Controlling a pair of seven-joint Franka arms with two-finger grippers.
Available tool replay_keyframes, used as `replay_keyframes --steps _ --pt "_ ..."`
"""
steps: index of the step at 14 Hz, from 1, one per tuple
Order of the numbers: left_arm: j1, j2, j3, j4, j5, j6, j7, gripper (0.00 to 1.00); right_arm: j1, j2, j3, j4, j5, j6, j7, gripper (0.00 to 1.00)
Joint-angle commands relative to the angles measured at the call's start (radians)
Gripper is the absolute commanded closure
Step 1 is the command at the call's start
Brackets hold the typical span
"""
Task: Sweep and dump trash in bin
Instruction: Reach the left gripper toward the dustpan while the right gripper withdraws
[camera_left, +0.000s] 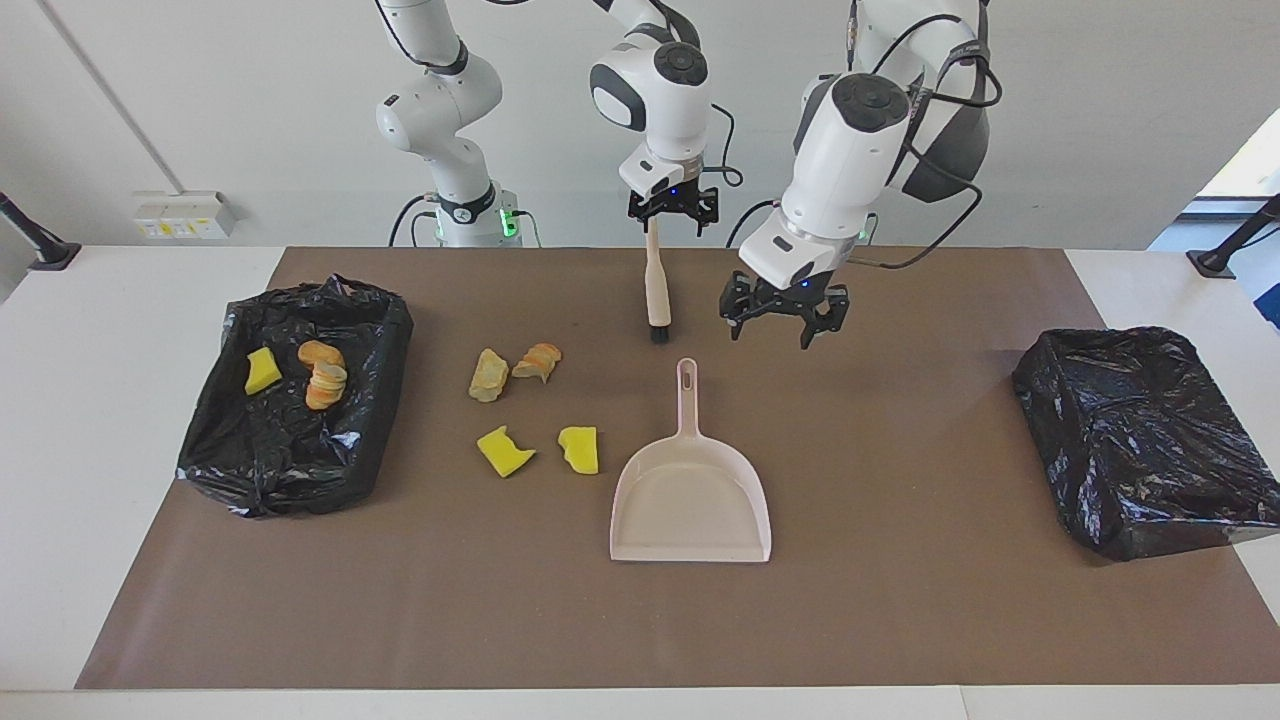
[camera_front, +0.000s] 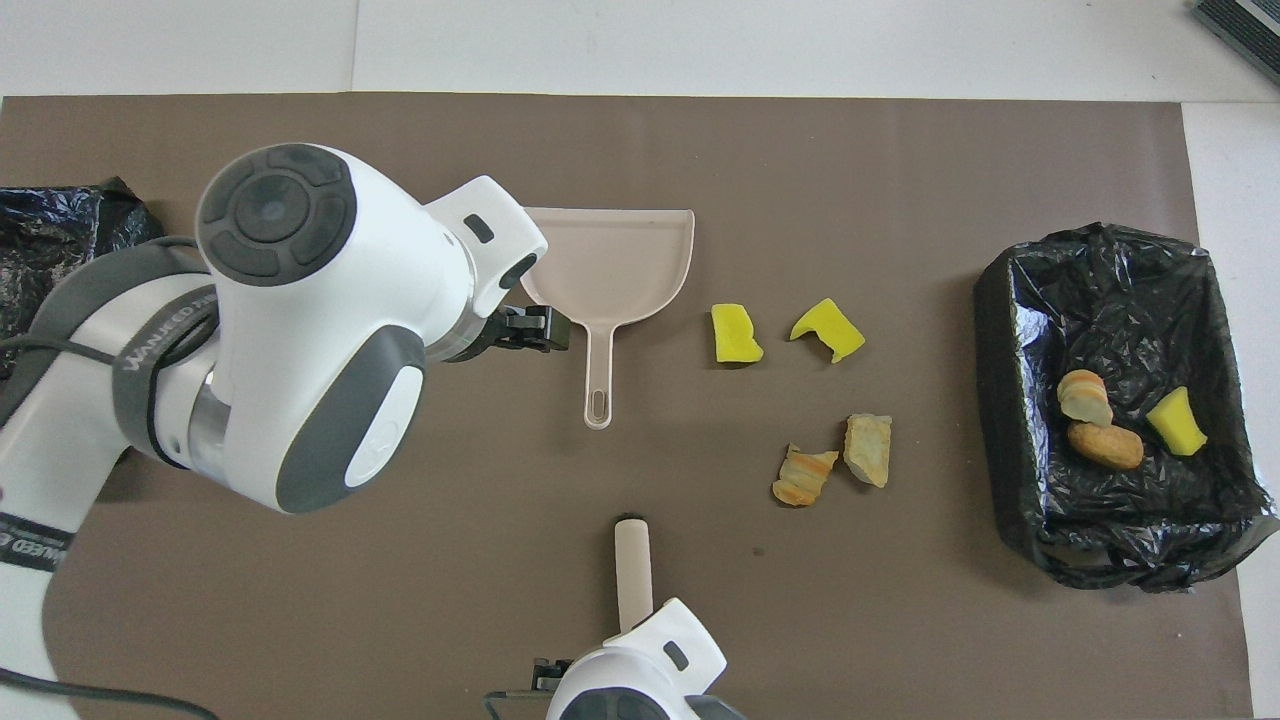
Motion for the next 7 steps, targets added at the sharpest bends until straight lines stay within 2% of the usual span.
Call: replay_keyframes --steps 1,4,7 --pt "-0.057 0.042 0.014 -0.012 0.020 0.042 -0.062 0.00 0.010 -0.052 0.002 -0.076 0.017 0.048 0.037 0.00" --pt "-0.066 0.065 0.014 -0.040 0.018 0.102 -0.063 0.00 0.053 -0.039 0.002 -0.142 0.018 0.130 0.068 0.00" --pt "-0.086 0.094 0.014 -0.066 0.018 0.139 -0.065 0.00 0.065 0.024 0.002 -0.153 0.017 0.184 0.070 0.00"
